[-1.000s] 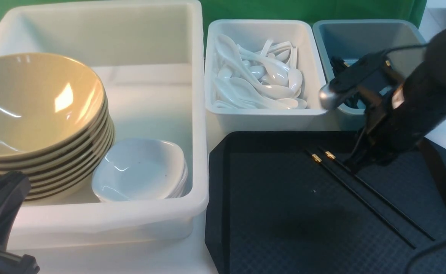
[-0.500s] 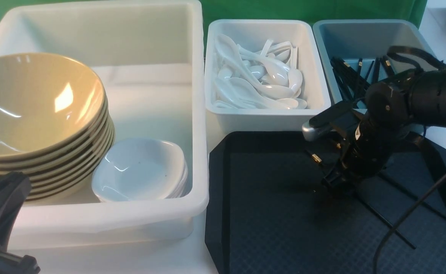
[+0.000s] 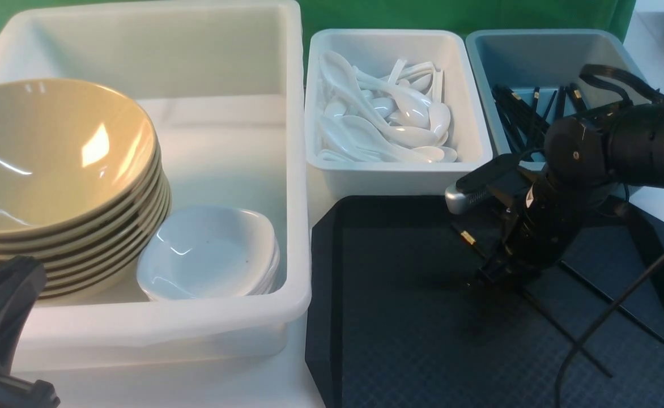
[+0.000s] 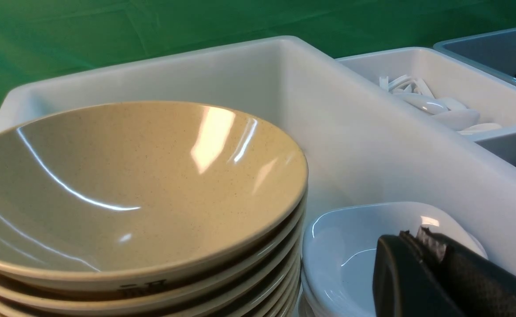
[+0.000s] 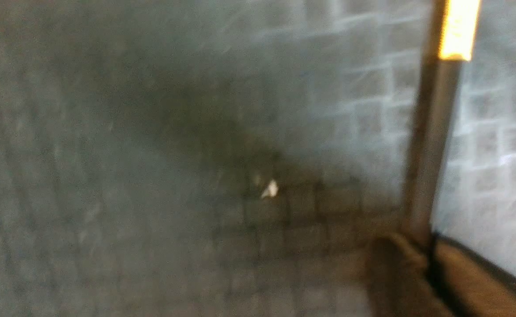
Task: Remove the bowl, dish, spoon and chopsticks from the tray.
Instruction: Use the right arm to grab a chopstick, then use the right arm to put a chopstick into the small storage box on the right, then use the right arm to grab a chopstick, then use the right arm to put a chopstick into the small storage box on the right
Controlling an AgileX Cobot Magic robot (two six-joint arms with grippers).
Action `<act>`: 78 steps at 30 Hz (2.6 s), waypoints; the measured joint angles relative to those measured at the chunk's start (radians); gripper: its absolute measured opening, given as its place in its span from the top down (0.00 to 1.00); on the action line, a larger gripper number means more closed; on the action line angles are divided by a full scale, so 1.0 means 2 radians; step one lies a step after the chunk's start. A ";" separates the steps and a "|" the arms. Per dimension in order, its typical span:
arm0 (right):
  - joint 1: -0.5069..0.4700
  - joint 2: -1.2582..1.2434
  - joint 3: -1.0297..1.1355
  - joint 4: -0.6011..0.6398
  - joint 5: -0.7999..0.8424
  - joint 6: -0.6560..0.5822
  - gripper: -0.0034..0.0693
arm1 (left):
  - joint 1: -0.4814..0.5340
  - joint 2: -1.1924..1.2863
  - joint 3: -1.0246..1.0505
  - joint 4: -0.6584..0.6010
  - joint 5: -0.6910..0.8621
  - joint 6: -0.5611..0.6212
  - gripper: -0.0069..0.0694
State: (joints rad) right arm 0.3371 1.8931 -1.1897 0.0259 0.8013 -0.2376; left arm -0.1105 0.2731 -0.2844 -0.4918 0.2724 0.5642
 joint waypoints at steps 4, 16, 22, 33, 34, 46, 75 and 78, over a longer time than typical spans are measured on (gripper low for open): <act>-0.001 -0.009 0.001 0.033 0.034 -0.027 0.86 | 0.000 0.000 0.000 0.000 0.000 0.000 0.92; 0.001 -0.245 0.005 0.040 -0.086 -0.079 0.86 | 0.000 0.000 0.000 0.000 -0.007 0.000 0.92; -0.061 -0.218 0.001 0.034 -0.405 -0.075 0.85 | 0.000 0.000 0.000 0.000 -0.007 0.000 0.92; -0.108 -0.121 -0.074 0.030 -0.177 -0.037 0.44 | 0.000 0.000 0.000 0.000 0.000 0.000 0.92; -0.108 -0.122 -0.079 0.029 -0.132 -0.039 0.43 | 0.000 0.000 0.000 0.000 0.000 0.000 0.92; -0.099 -0.060 0.004 0.028 0.036 -0.054 0.43 | 0.000 0.000 0.000 0.000 -0.001 0.000 0.92; -0.031 -0.176 -0.124 0.007 -0.076 -0.098 0.86 | 0.000 0.000 0.000 0.000 -0.007 0.000 0.92; -0.050 -0.164 -0.125 0.003 -0.179 -0.099 0.84 | 0.000 0.000 0.000 0.000 -0.008 0.000 0.92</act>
State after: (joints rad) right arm 0.2372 1.5654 -1.4401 0.0319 0.4440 -0.4352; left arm -0.1105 0.2731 -0.2844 -0.4918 0.2566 0.5642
